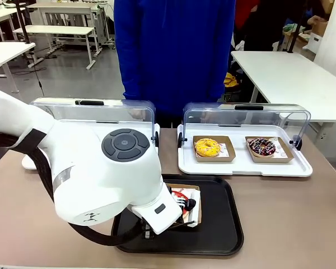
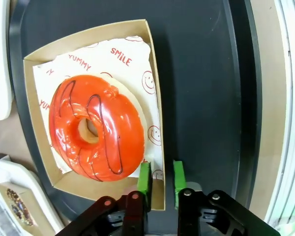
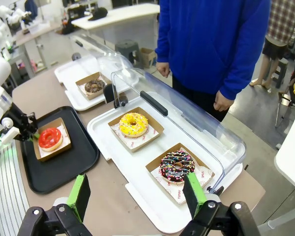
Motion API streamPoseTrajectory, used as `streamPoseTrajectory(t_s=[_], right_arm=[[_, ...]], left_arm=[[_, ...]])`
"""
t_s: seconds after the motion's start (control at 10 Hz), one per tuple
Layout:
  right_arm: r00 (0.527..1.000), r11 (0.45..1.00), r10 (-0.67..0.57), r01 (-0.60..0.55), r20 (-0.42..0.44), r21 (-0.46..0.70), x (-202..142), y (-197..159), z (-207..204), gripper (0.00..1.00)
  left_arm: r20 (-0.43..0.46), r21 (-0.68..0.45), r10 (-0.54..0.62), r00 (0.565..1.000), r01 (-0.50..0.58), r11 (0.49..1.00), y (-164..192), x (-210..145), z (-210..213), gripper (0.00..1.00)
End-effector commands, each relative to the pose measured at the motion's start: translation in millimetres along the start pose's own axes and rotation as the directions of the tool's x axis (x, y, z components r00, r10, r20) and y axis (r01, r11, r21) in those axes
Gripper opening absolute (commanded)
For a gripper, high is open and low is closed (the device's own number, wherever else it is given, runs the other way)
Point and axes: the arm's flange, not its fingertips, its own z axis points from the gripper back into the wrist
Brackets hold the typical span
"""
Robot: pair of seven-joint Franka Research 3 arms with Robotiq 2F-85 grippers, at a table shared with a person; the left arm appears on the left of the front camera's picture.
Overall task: Move the first donut from the left to the tray.
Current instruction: Pick up the Paper togo box containing the Donut indicated by the person and place it on the Handle tray.
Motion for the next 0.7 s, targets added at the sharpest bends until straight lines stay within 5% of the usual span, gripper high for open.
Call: streamPoseTrajectory(t_s=[0.0,0.1,0.6], right_arm=[[0.999,1.0,0.025,-0.025,0.035,0.0,2.5,-3.1,-1.5,1.0],[0.999,1.0,0.025,-0.025,0.035,0.0,2.5,-3.1,-1.5,1.0],[0.999,1.0,0.025,-0.025,0.035,0.0,2.5,-3.1,-1.5,1.0]], left_arm=[[0.01,-0.002,0.042,0.999,-0.042,0.999,-16.1,-23.3,23.9,0.63],[0.012,0.004,0.035,0.999,-0.035,0.999,-14.8,-23.3,36.5,1.0],[0.025,0.043,-0.002,1.0,0.001,0.999,-4.8,-21.2,94.7,1.0]])
